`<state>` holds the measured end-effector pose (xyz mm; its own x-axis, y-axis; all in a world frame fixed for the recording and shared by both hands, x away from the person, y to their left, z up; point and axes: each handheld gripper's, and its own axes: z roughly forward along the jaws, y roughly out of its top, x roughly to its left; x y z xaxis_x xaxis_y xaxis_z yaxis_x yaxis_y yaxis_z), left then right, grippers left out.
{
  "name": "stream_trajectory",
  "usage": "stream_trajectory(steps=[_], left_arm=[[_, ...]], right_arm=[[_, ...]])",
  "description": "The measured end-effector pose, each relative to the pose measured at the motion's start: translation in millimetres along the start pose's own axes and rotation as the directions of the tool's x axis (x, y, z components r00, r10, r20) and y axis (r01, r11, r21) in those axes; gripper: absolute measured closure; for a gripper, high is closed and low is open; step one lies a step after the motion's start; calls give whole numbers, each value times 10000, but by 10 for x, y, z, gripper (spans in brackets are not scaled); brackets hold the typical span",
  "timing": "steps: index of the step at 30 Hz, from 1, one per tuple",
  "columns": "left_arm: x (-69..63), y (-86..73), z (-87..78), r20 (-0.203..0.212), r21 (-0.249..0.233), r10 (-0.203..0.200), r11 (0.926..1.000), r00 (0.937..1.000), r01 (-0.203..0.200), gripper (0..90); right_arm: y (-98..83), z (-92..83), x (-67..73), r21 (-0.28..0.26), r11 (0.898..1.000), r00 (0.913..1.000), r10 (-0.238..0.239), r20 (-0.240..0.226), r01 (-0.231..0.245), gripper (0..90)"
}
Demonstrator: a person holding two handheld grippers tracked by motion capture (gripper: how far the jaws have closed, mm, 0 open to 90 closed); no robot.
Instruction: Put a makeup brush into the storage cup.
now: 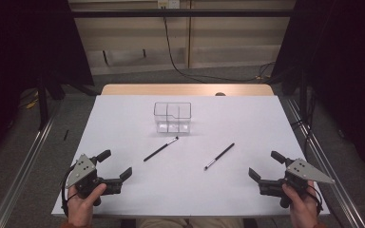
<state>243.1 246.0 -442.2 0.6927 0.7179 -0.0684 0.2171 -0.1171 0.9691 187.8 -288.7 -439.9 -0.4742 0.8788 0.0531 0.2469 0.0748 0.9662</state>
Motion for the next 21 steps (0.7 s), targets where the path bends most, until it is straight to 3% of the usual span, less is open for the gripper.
stream_trajectory(steps=[10, 15, 17, 21], left_arm=[[-17, 14, 17, 111, 162, 27, 9999, 9999, -29, 17], [-26, 28, 45, 454, 275, -115, 9996, 9989, 103, 17], [-44, 39, 75, 627, 418, 37, 9991, 9980, -64, 17], [-60, 60, 123, 445, 548, -58, 9985, 9990, 33, 17]], right_arm=[[-5, 14, 2, 50, 9999, 9999, -123, -88, 124, 0], [-10, 19, -2, 35, 10000, 9999, 34, -133, -33, 0], [-12, 13, -12, -20, 9999, 9999, 120, -101, -120, 0], [-6, 5, -9, -89, 9998, 9998, 163, -104, -164, 0]])
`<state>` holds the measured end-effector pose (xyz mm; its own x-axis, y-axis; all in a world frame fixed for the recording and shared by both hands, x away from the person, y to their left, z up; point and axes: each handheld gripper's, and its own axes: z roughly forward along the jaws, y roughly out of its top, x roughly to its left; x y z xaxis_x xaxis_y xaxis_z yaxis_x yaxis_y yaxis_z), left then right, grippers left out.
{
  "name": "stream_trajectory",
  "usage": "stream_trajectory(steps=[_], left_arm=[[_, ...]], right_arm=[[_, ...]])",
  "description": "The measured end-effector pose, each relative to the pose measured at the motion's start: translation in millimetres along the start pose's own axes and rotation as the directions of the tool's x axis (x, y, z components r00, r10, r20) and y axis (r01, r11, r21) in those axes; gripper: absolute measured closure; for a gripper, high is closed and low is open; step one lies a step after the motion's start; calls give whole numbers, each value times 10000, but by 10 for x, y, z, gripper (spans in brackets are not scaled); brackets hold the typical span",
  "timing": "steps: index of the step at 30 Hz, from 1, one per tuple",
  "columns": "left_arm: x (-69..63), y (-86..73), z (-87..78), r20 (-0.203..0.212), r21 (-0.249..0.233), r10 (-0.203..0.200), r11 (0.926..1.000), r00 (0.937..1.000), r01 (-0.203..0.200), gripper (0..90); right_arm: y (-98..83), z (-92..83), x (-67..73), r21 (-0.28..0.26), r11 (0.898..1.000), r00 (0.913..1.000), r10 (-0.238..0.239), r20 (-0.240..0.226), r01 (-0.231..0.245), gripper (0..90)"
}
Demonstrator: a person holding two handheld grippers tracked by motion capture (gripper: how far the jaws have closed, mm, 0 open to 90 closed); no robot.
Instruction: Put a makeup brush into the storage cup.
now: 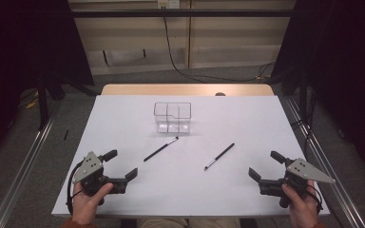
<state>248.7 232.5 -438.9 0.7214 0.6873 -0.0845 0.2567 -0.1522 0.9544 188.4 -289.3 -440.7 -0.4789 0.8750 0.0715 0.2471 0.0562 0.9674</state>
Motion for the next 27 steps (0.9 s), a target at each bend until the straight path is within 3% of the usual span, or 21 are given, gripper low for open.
stream_trajectory(steps=[4, 8, 9, 21, 24, 27], left_arm=[[-26, 89, 64, 115, -129, 177, 9998, 9998, -176, 19], [-61, 133, 151, 251, 209, 110, 9997, 9996, -116, 32], [-59, 154, 198, 518, 303, 105, 9995, 9986, -121, 34], [-35, 468, 326, 724, 21, 319, 9995, 9969, -321, 34], [-5, 518, 379, 654, 91, 288, 9995, 9974, -295, 34], [20, 553, 437, 933, 249, 324, 9991, 9951, -348, 67]], right_arm=[[14, 0, 26, -100, 9999, 10000, 6, -48, -6, 0], [12, 8, 33, -84, 9999, 9998, -149, -116, 148, 0], [9, 9, 25, -96, 9999, 10000, -87, -4, 87, 0], [0, -49, 27, -198, 9998, 10000, -69, -69, 67, 0], [-4, -57, 25, -143, 9998, 9998, -153, -93, 152, 0], [-6, -62, 22, -175, 9998, 10000, -94, -26, 94, 0]])
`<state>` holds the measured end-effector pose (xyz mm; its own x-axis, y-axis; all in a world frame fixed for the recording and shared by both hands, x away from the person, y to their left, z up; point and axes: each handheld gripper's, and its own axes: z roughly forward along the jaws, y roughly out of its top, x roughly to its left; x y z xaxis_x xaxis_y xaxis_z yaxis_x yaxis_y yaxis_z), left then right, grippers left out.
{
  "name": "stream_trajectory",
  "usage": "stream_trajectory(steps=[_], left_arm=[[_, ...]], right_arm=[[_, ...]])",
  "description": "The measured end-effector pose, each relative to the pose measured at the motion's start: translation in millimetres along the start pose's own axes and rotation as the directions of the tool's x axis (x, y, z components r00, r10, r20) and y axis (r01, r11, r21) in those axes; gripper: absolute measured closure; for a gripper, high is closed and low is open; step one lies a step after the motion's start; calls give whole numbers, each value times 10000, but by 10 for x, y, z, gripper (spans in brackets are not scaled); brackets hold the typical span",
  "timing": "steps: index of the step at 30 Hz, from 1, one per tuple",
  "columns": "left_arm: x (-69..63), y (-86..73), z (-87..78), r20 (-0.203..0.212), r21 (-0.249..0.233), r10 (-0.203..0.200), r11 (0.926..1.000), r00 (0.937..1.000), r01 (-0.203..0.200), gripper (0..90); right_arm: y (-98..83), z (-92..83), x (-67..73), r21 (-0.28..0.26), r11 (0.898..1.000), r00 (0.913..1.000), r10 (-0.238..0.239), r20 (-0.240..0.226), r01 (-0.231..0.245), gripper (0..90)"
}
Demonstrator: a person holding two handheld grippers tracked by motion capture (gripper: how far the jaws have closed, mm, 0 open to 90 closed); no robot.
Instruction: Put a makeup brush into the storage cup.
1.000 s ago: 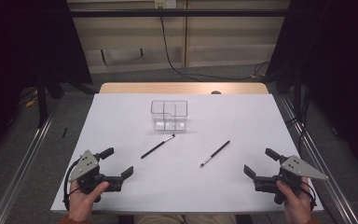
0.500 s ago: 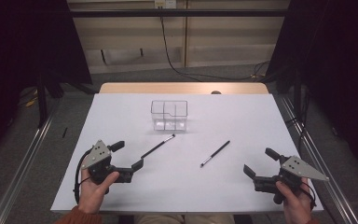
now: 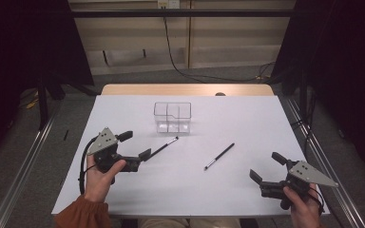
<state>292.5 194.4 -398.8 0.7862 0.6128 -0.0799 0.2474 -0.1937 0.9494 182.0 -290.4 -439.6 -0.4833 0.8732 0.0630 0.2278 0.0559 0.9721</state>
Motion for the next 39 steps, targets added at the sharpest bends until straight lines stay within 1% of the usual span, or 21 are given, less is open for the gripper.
stream_trajectory(steps=[1, 3, 7, 8, 11, 13, 14, 16, 19, 20, 23, 25, 26, 27, 29, 31, 32, 34, 36, 37, 39], left_arm=[[8, 8, 16, -68, 88, 95, 9999, 9999, -94, 59], [29, 14, 63, -85, -4, 6, 10000, 10000, -6, 48], [22, 22, 185, 81, 122, 9, 9999, 10000, -10, 42], [17, 31, 220, 128, 230, 77, 9997, 9999, -80, 42], [-9, 76, 278, 228, 256, 148, 9996, 9996, -154, 42], [-20, 115, 316, 327, 261, 313, 9991, 9990, -321, 41], [-21, 133, 336, 284, 236, 283, 9993, 9992, -290, 42], [-3, 150, 378, 353, 325, 284, 9990, 9990, -295, 42], [15, 141, 455, 241, 468, 344, 9983, 9991, -355, 42], [35, 143, 485, 265, 516, 341, 9980, 9991, -355, 42], [69, 175, 532, 273, 455, 205, 9987, 9994, -217, 42], [72, 199, 552, 236, 532, 58, 9986, 9997, -71, 41], [67, 217, 576, 354, 603, -58, 9982, 9994, 37, 41], [63, 227, 591, 371, 637, -68, 9980, 9993, 44, 45], [51, 256, 639, 255, 694, 81, 9975, 9996, -99, 58], [55, 276, 677, 166, 780, 132, 9968, 9998, -144, 59], [64, 289, 701, 167, 973, 192, 9950, 9997, -207, 59], [65, 303, 729, 163, 1224, 397, 9916, 9991, -414, 58], [69, 316, 757, 333, 1436, 564, 9878, 9979, -606, 63], [72, 320, 771, 415, 1511, 603, 9863, 9973, -659, 70], [89, 316, 806, 407, 1683, 578, 9837, 9975, -639, 77]], right_arm=[[1, 0, 0, -4, 10000, 10000, 72, 12, -72, 0], [2, 2, -2, -24, 10000, 10000, 70, 57, -70, 0], [1, 13, 0, -7, 10000, 10000, 56, 59, -56, 0], [0, 16, 0, -3, 10000, 10000, 68, 48, -68, 0], [-1, 7, -3, 10, 10000, 10000, -17, 52, 17, 0], [2, 3, 2, -19, 10000, 10000, -11, 50, 11, 0], [3, 4, 3, -12, 10000, 10000, -44, 40, 44, 0], [6, 9, 10, -8, 10000, 10000, -78, 42, 78, 0], [9, 10, 19, -10, 9999, 9999, -143, 18, 143, 0], [9, 10, 19, -20, 9999, 9999, -127, 29, 127, 0], [7, 9, 4, -36, 10000, 10000, -19, 60, 19, 0], [6, 11, -4, -12, 10000, 9999, -22, 115, 22, 0], [4, 13, -6, -6, 10000, 10000, -21, 94, 21, 0], [3, 14, -5, -1, 10000, 10000, -17, 80, 17, 0], [5, 11, -3, 0, 10000, 9999, -53, 90, 53, 0], [7, 7, 3, -26, 10000, 10000, -44, 60, 44, 0], [10, 6, 12, -59, 10000, 10000, 12, 44, -12, 0], [11, 3, 19, -55, 10000, 10000, -78, -4, 78, 0], [10, 3, 19, -33, 9999, 9999, -151, -38, 151, 0], [10, 4, 19, -50, 9999, 9999, -122, -33, 122, 0], [6, 3, 9, -9, 10000, 10000, -99, -11, 99, 0]])
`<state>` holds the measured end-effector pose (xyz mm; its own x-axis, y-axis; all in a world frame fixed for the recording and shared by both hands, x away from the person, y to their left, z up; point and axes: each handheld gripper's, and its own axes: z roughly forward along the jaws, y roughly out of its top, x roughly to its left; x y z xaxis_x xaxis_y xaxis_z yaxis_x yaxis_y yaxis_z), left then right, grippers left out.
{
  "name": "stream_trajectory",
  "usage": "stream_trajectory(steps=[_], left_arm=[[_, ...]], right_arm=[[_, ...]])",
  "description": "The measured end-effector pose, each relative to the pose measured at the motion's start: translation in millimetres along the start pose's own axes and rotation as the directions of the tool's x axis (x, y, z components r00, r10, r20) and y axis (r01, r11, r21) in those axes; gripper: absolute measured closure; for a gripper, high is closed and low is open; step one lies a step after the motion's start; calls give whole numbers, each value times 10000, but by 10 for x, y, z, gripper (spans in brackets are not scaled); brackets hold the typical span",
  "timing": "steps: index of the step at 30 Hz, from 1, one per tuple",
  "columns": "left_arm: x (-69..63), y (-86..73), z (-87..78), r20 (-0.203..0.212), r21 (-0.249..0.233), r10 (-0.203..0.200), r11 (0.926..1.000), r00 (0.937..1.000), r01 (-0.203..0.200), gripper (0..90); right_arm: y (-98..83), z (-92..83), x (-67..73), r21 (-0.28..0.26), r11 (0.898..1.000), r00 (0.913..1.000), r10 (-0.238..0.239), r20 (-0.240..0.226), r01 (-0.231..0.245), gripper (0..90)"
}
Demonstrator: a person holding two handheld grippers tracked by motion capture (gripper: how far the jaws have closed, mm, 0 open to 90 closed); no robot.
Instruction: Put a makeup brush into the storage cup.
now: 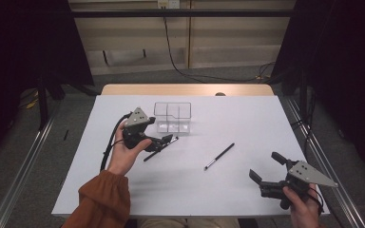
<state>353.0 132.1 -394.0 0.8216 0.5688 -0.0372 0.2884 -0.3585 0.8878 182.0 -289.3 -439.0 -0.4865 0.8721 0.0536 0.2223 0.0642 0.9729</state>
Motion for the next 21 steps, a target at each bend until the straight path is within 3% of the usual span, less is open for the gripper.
stream_trajectory(steps=[5, 6, 11, 13, 14, 16, 17, 21], left_arm=[[29, -2, 78, 181, 647, 123, 9978, 9998, -134, 68], [52, -2, 116, 463, 751, -72, 9972, 9989, 37, 59], [85, 16, 173, 370, 1470, 11, 9891, 9993, -65, 52], [97, 48, 202, 558, 2269, -71, 9739, 9984, -57, 62], [108, 65, 226, 807, 2738, -225, 9618, 9965, -5, 67], [115, 81, 251, 743, 2986, -30, 9542, 9972, -194, 85], [115, 81, 251, 743, 2986, -30, 9542, 9972, -194, 84], [170, 87, 314, 734, 3495, -65, 9367, 9973, -196, 76]], right_arm=[[0, -5, -6, -3, 10000, 10000, 14, 12, -14, 0], [1, 2, 0, 23, 10000, 10000, -14, -14, 14, 0], [2, -1, 8, 3, 10000, 10000, -69, -25, 69, 0], [2, -2, 2, -22, 10000, 10000, -46, -65, 45, 0], [3, 1, 3, -15, 10000, 10000, -33, -73, 33, 0], [2, 8, 6, 13, 10000, 9999, -8, -116, 8, 0], [2, 8, 6, 13, 10000, 9999, -8, -116, 8, 0], [0, 4, 1, 39, 10000, 9999, -31, -148, 32, 0]])
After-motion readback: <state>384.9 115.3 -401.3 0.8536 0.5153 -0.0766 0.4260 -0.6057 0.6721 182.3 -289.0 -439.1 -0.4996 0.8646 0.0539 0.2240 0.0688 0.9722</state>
